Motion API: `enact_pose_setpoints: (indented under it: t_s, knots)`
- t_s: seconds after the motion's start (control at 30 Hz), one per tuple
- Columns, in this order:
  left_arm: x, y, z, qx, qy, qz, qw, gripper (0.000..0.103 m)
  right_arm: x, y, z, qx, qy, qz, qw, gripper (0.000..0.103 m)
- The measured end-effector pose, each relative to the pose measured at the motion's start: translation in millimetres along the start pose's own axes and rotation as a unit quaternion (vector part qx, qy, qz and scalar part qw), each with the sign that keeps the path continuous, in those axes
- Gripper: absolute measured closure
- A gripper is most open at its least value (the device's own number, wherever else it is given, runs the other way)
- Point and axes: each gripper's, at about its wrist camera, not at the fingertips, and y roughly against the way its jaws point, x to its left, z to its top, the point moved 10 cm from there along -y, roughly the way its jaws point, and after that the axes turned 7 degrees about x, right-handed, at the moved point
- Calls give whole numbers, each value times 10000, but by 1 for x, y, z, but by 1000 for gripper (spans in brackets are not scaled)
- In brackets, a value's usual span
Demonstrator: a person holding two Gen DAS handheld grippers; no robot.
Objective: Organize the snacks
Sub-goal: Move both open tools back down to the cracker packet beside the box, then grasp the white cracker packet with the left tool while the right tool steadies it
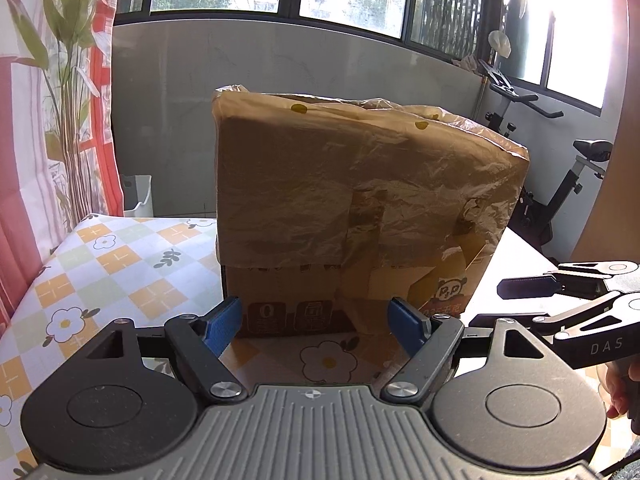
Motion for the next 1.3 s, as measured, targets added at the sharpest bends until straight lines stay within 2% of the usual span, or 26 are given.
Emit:
enact_pose_setpoints:
  t_s: [0.43, 0.8, 1.0, 1.2, 1.3]
  knots:
    - [0, -16, -28, 413, 33, -84, 9991, 22, -5, -19, -49, 591, -154, -84, 9981, 24]
    - [4, -24, -45, 691, 100, -96, 9975, 22, 16, -37, -73, 954, 361, -51, 9948, 24]
    - [-3, -32, -50, 783, 36, -195, 9967, 22, 13, -50, -93, 1359, 626, -193, 9885, 23]
    - [-20, -48, -54, 943, -13, -450, 9945, 22, -18, -44, -93, 1260, 209, -584, 9901, 23]
    - [-31, -60, -57, 1073, 78, -631, 9922, 23, -24, -42, -91, 1249, 153, -620, 9901, 26]
